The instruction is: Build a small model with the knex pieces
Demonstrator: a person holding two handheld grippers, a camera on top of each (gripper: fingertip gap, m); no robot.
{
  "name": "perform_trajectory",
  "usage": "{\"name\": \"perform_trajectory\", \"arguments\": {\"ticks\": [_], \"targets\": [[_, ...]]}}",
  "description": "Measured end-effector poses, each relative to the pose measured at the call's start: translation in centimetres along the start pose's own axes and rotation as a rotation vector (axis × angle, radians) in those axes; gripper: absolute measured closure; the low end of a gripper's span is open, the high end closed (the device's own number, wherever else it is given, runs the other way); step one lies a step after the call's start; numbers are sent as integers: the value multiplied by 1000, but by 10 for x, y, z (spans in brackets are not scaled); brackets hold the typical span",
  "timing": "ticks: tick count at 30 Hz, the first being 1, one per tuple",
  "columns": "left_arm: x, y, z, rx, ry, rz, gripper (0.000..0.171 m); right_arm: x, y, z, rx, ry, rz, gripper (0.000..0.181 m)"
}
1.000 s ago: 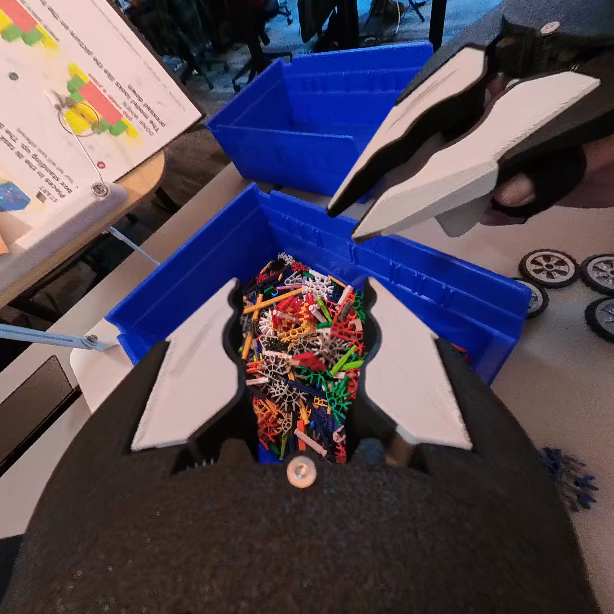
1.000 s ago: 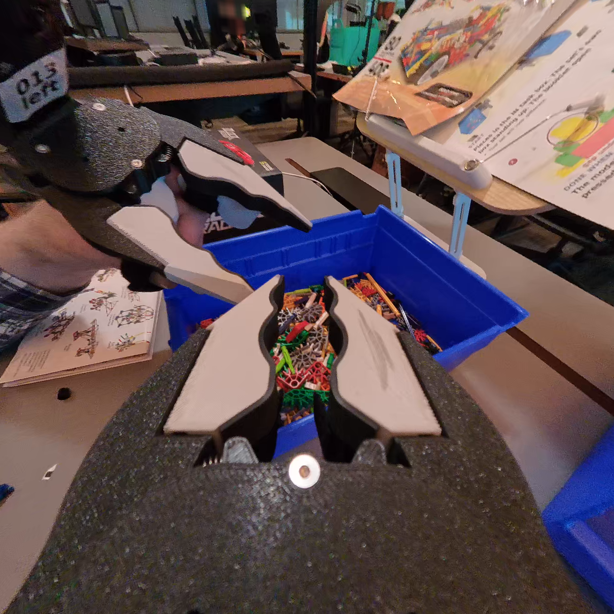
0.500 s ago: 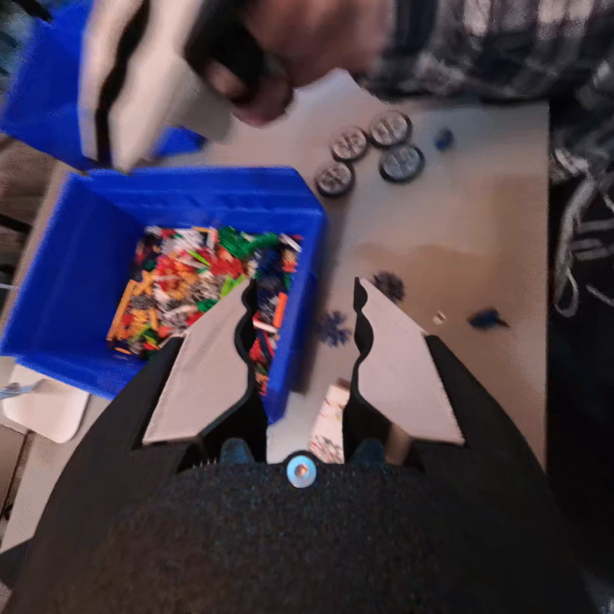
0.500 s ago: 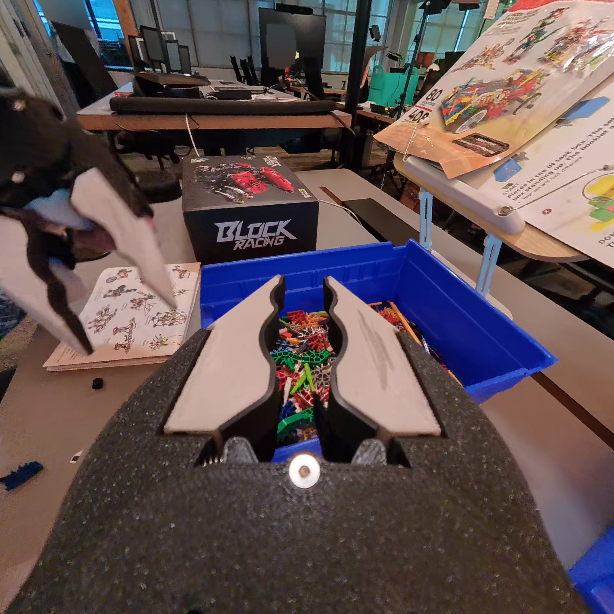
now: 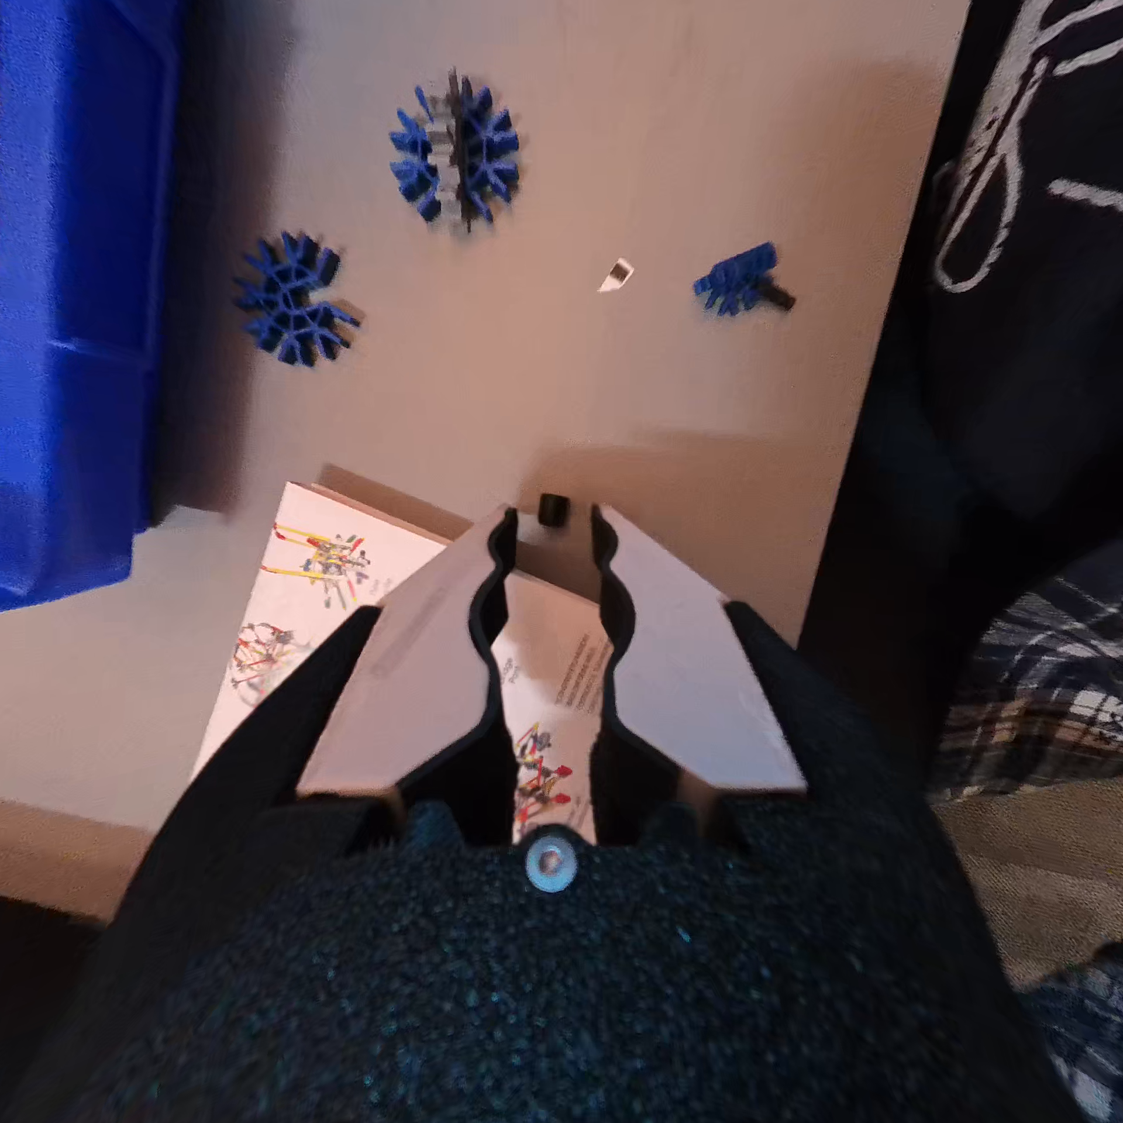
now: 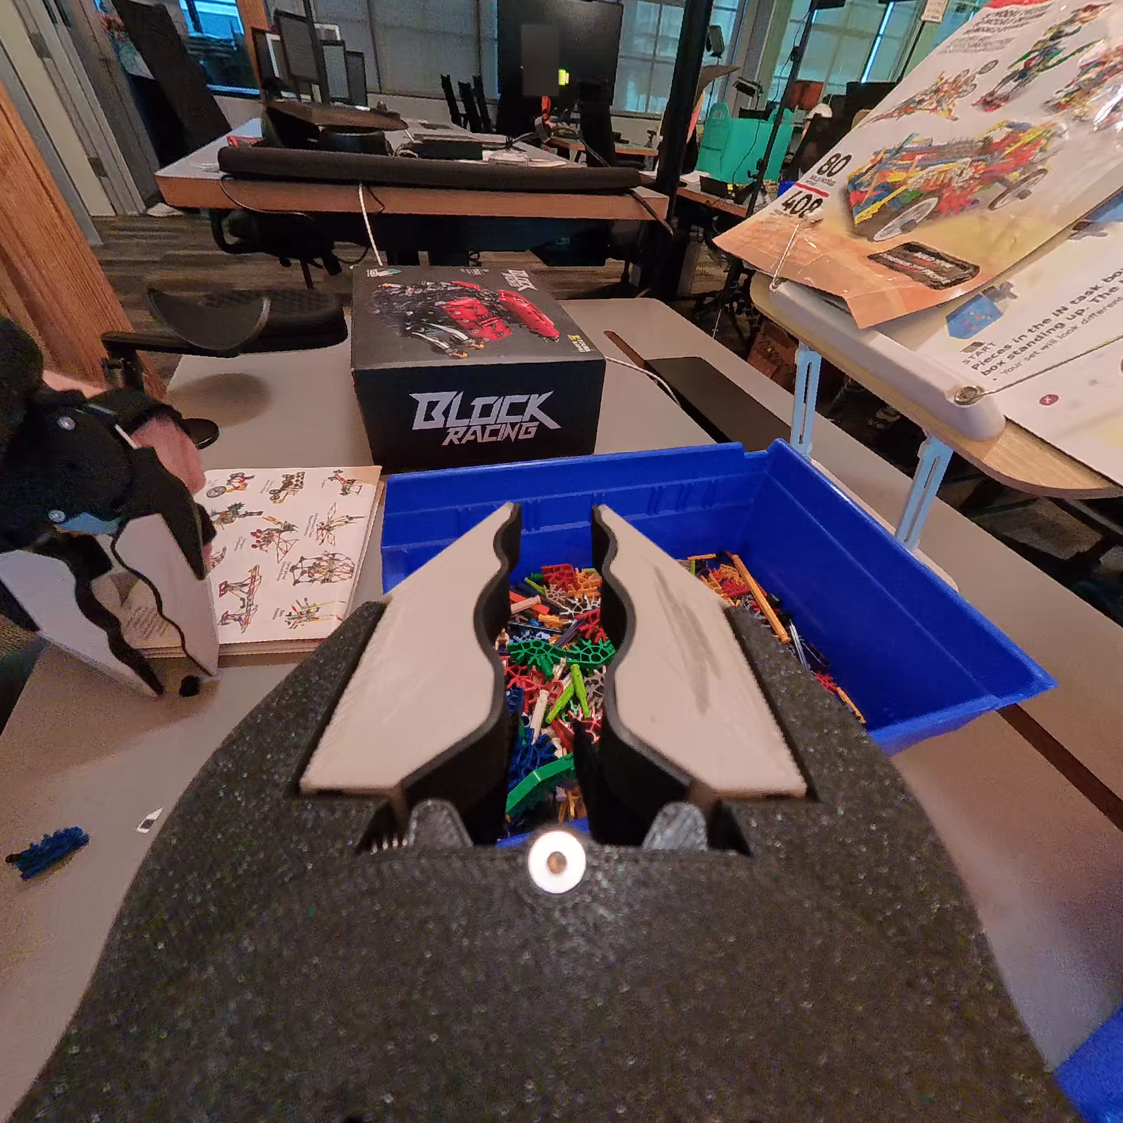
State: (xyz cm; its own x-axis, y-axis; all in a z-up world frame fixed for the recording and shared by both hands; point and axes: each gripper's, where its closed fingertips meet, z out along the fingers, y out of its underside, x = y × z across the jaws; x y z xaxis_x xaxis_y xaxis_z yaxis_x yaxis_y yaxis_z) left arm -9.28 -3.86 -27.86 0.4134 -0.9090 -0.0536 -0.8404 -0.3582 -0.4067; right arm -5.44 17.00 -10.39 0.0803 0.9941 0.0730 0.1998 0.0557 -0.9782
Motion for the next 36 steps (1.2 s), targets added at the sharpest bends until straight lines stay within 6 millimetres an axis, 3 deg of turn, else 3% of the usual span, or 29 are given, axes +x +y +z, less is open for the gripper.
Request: {"name": "perform_trajectory", "arguments": {"ticks": [2, 5, 8, 13, 15, 16, 19, 21, 25, 29, 32, 36], "targets": [[0, 1, 6, 6, 5, -2, 162, 1, -1, -1, 3, 3, -1, 159], [5, -2, 6, 30, 47, 22, 165, 3, -2, -3, 11, 9, 4, 159], [-10, -24, -7, 100, -18, 65, 165, 6, -7, -8, 36, 15, 12, 159], [-91, -107, -59, 329, -349, 77, 165, 14, -12, -16, 58, 42, 14, 159], [-128, -127, -69, 369, -446, 6, 165, 17, -13, -19, 66, 53, 14, 159], [-141, -133, -68, 372, -467, -14, 160, 18, -14, -22, 73, 61, 12, 160], [-175, -126, -51, 266, -515, -85, 111, 23, -18, -28, 92, 75, 17, 159], [-179, -128, -47, 264, -532, -67, 107, 27, -19, -32, 101, 81, 27, 160], [-154, -144, -50, 324, -473, -18, 117, 33, -21, -38, 120, 91, 48, 160], [-91, -178, -38, 422, -240, 79, 124, 36, -21, -40, 126, 95, 59, 159], [-45, -201, -12, 446, -87, 136, 125, 35, -21, -40, 122, 95, 55, 159], [7, -221, 39, 392, 64, 221, 127, 33, -22, -40, 123, 91, 50, 159]]}}
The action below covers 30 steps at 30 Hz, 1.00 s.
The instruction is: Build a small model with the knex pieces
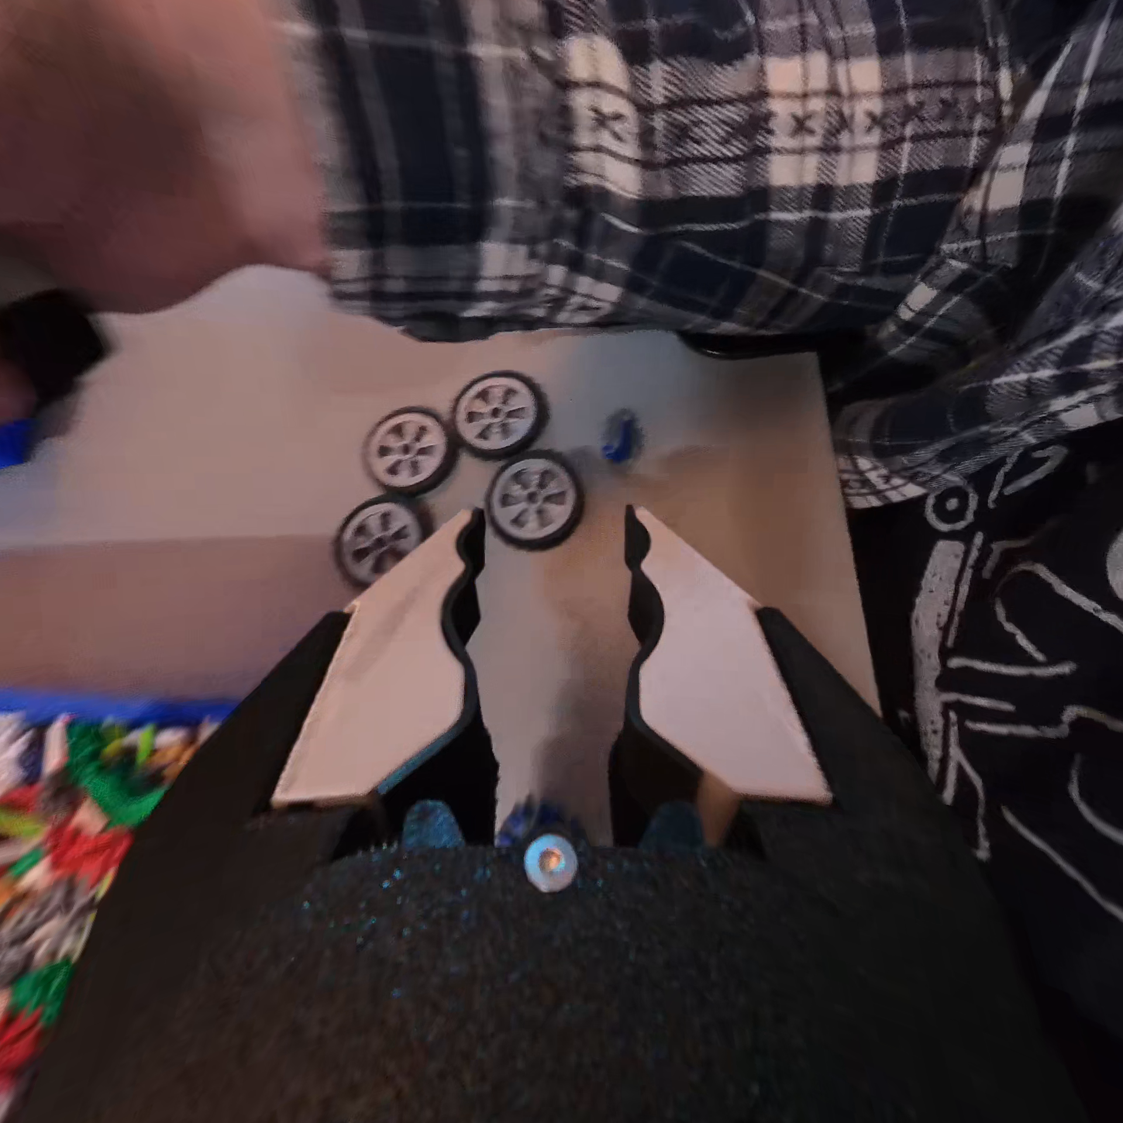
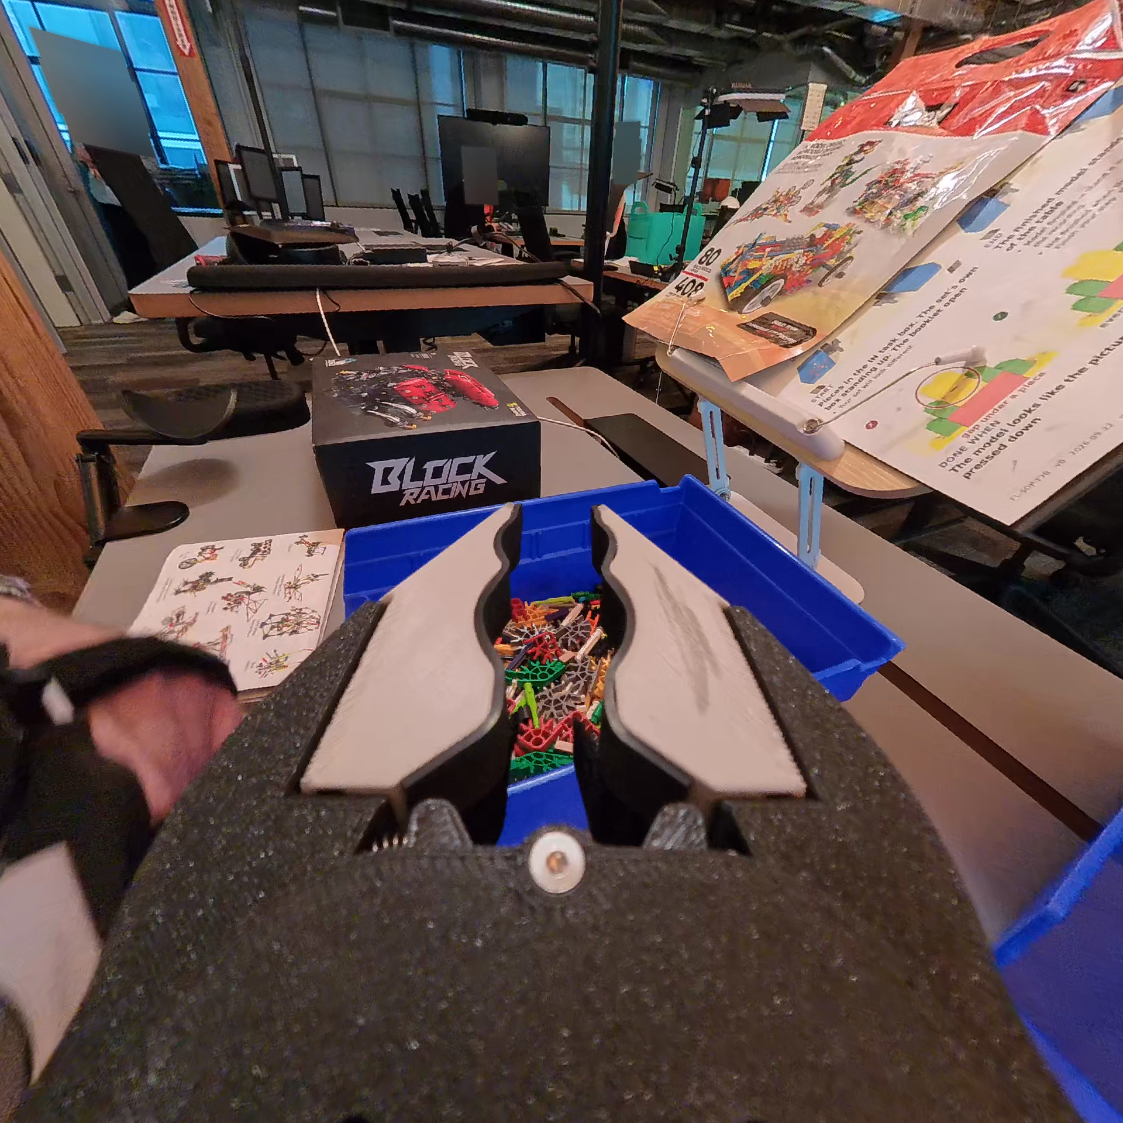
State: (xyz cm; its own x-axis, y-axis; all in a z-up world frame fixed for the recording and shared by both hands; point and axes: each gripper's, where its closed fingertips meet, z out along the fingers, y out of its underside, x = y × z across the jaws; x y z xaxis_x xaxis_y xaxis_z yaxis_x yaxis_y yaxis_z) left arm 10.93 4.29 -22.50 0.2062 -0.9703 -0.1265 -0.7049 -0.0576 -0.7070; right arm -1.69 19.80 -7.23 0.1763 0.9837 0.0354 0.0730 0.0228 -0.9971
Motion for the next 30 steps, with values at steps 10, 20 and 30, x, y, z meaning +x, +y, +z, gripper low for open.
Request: {"name": "perform_trajectory", "arguments": {"ticks": [10, 20, 30], "targets": [[37, -3, 72, -65, 129, 32, 143, -2, -3, -2, 10, -11, 4, 160], [32, -7, 63, -36, 49, 33, 161, -2, -5, -4, 16, -14, 6, 160], [0, -4, 11, 58, -148, -55, 162, -7, 1, 2, -15, -27, -12, 160]]}}
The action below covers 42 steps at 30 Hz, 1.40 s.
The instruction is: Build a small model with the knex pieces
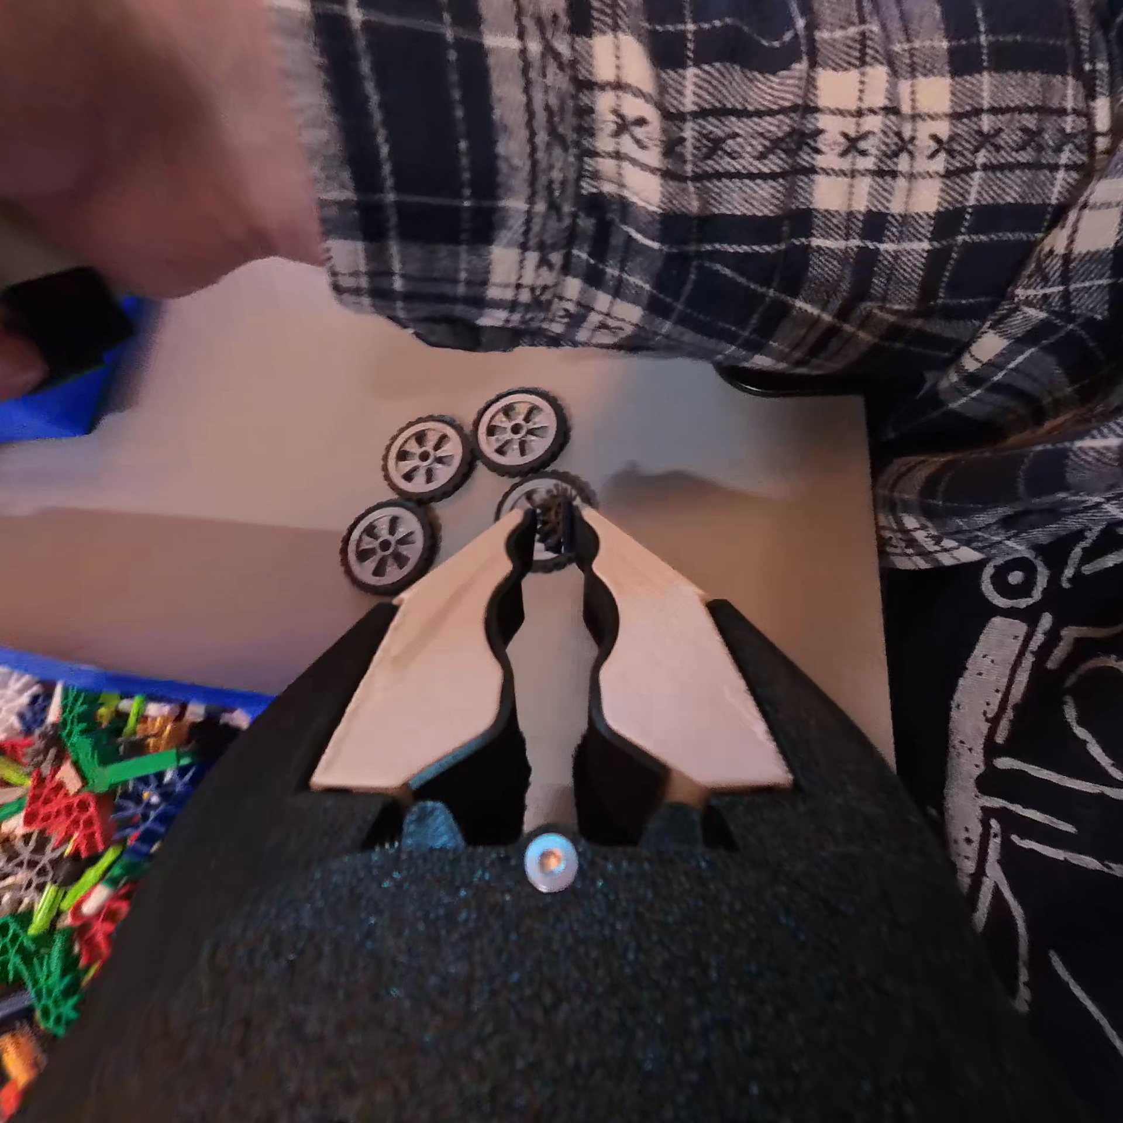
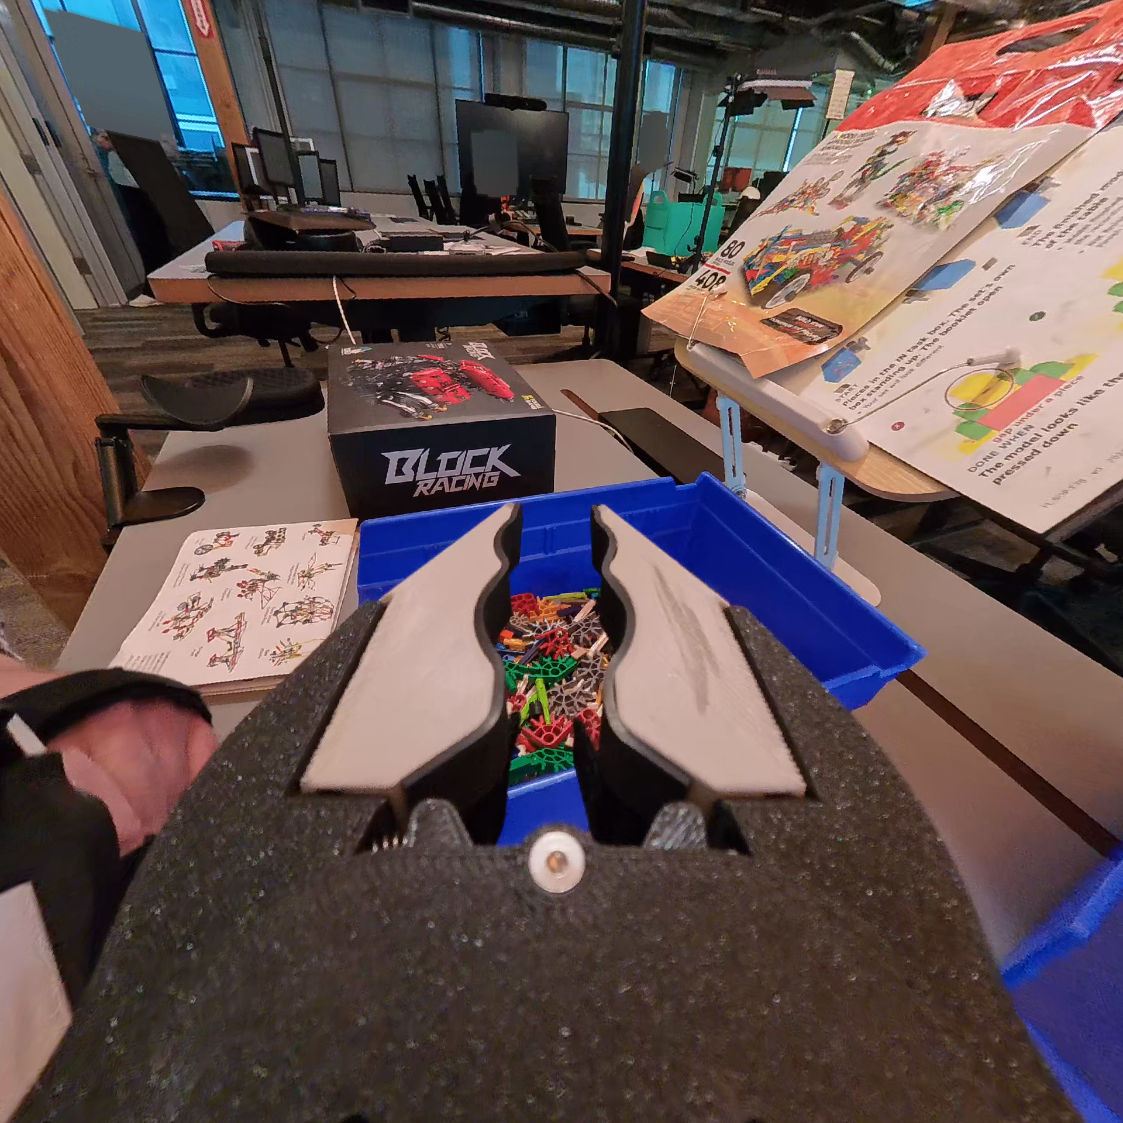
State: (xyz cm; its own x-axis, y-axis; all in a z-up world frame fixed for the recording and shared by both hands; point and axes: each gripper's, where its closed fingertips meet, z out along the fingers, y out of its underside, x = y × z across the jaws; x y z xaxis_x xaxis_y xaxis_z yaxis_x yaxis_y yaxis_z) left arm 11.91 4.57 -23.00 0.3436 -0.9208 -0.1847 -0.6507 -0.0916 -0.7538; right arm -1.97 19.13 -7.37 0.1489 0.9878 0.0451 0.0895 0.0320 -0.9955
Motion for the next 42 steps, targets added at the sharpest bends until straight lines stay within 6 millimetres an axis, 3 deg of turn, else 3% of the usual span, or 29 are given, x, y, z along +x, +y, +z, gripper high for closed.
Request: {"name": "perform_trajectory", "arguments": {"ticks": [12, 21, 33, 42], "targets": [[1, 5, -7, 57, -75, -55, 162, -6, 12, 9, -52, -18, -22, 159], [-7, 27, -16, 34, -131, -96, 161, -8, 19, 14, -78, -23, -27, 159], [-16, 30, -34, 84, -192, -129, 161, -14, 26, 18, -107, -43, -48, 159], [-13, 47, -22, -9, -214, -89, 161, -15, 30, 20, -127, -41, -57, 159]]}}
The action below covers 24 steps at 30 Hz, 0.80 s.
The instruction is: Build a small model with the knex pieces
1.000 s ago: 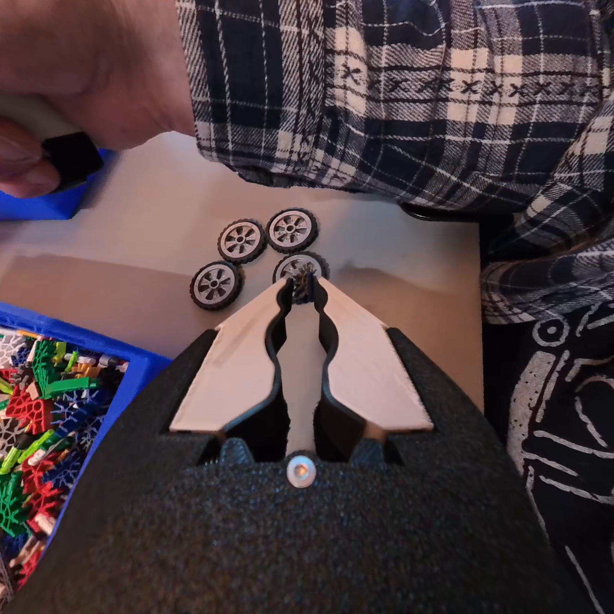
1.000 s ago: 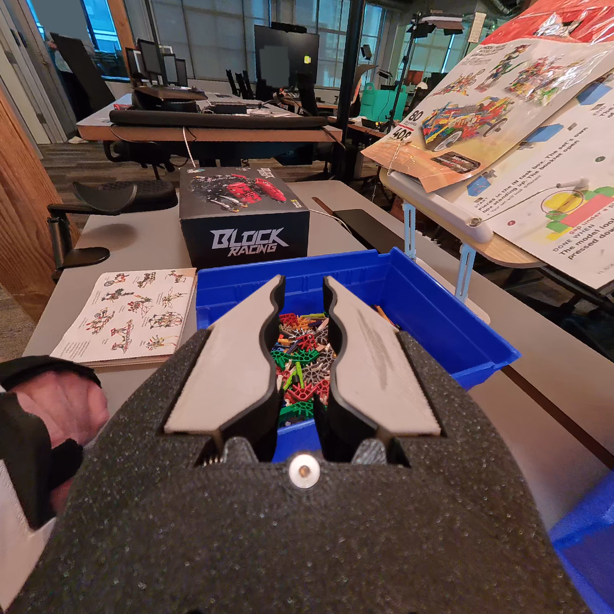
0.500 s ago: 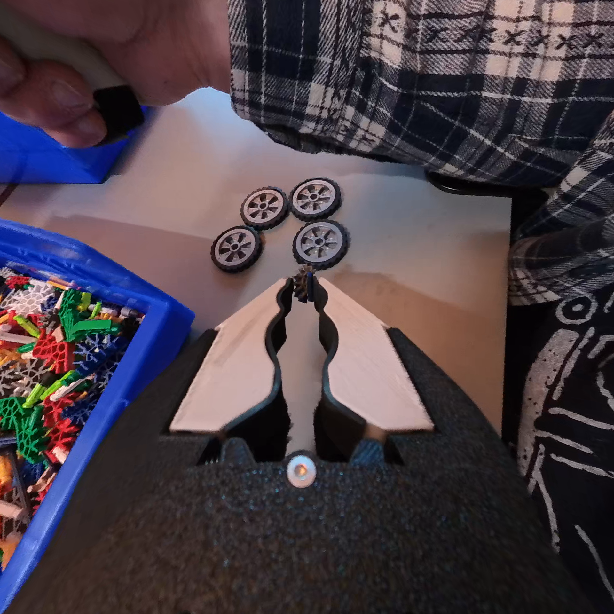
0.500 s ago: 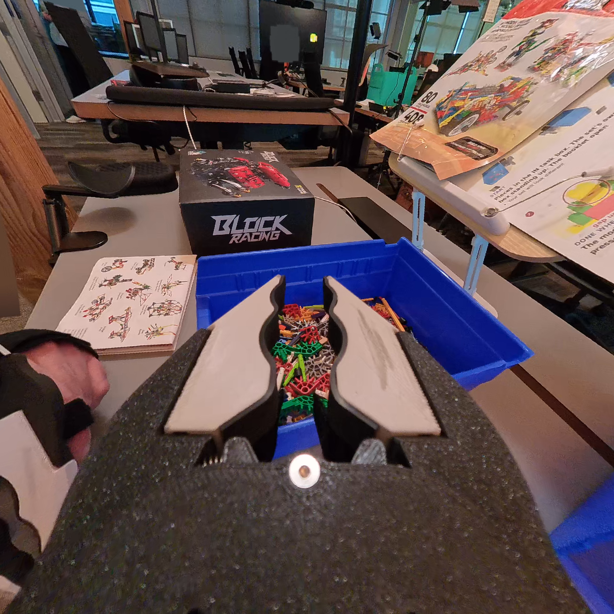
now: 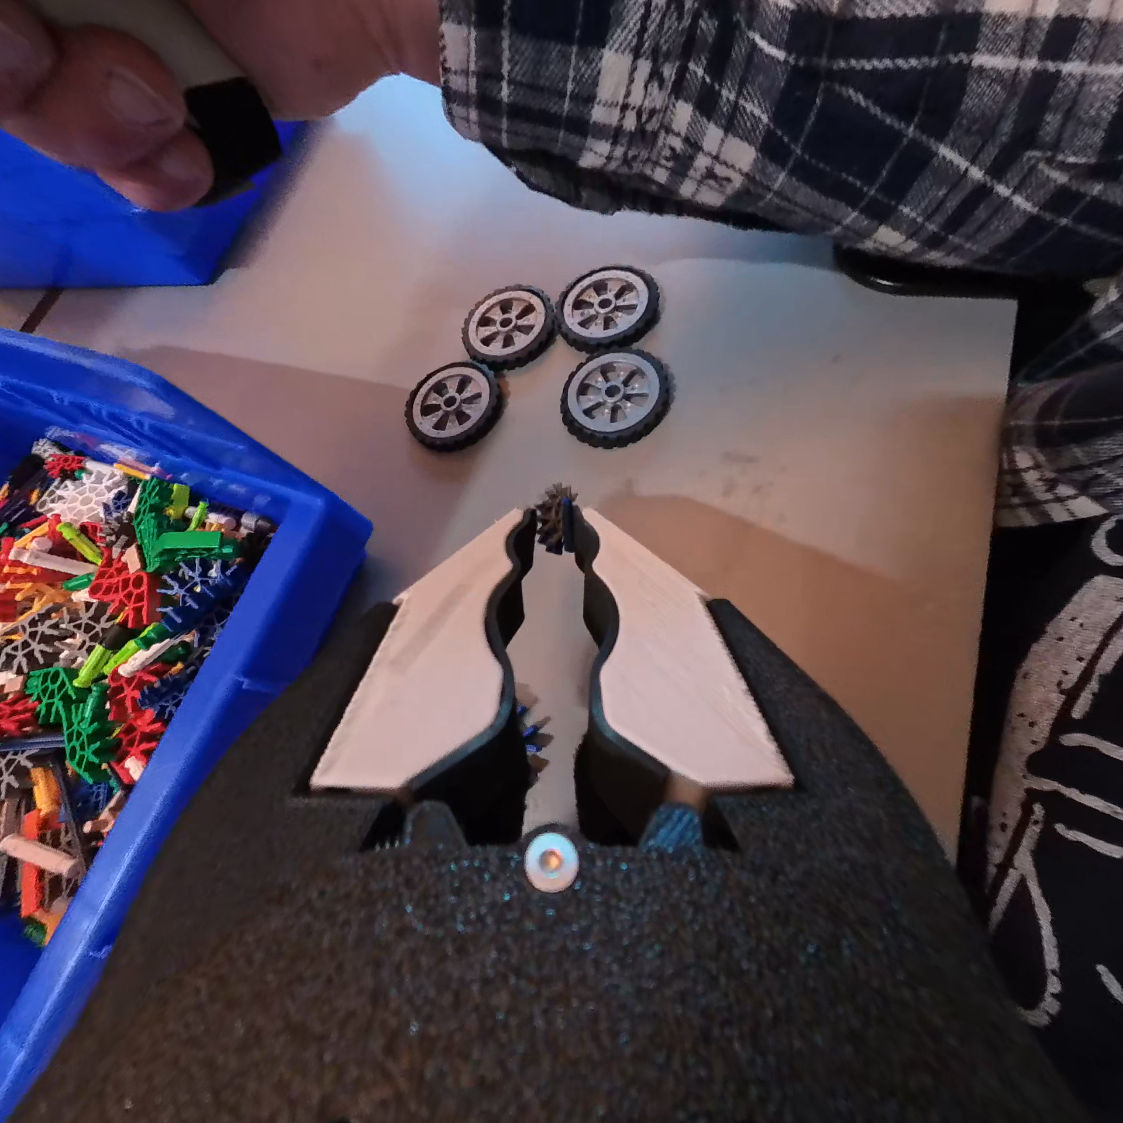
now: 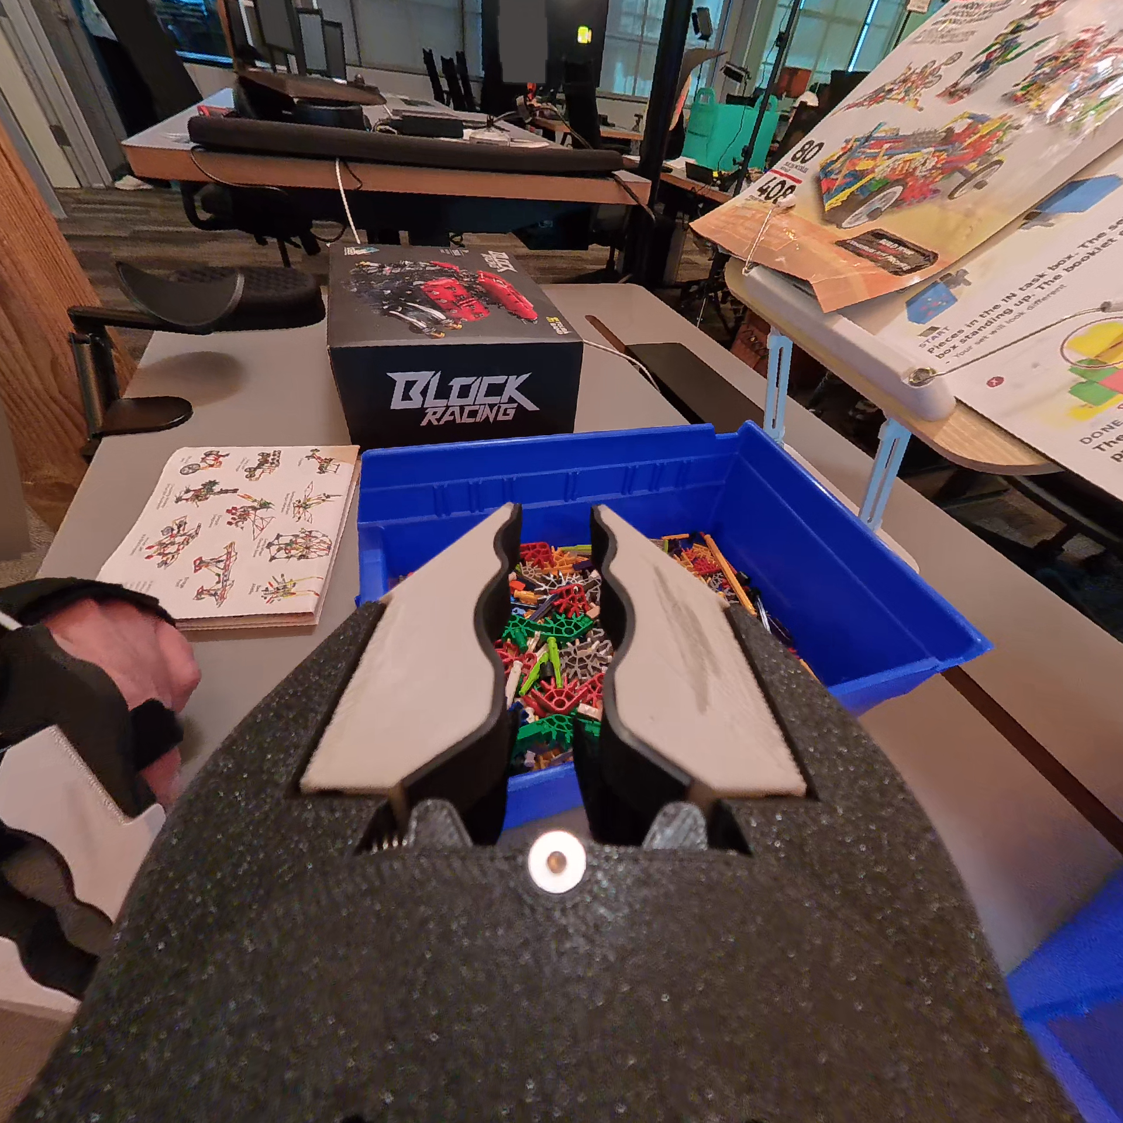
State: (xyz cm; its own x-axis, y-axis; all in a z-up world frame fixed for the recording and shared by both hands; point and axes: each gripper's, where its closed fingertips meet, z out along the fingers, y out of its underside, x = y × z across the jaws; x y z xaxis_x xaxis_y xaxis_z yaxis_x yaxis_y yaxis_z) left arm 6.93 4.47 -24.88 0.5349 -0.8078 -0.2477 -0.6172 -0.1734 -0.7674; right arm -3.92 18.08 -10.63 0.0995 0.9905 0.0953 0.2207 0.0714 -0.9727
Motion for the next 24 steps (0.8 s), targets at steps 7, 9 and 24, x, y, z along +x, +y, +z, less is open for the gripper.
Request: {"name": "perform_trajectory", "arguments": {"ticks": [7, 9, 24], "targets": [[2, 6, 6, -45, 2, 25, 161, 0, 3, 1, -10, 1, -3, 160], [0, 7, 9, -49, -1, 14, 157, 1, 3, 1, -11, 1, -3, 160], [-29, 18, -74, 21, -102, -60, 122, 1, 6, 2, -18, -3, 0, 160]]}}
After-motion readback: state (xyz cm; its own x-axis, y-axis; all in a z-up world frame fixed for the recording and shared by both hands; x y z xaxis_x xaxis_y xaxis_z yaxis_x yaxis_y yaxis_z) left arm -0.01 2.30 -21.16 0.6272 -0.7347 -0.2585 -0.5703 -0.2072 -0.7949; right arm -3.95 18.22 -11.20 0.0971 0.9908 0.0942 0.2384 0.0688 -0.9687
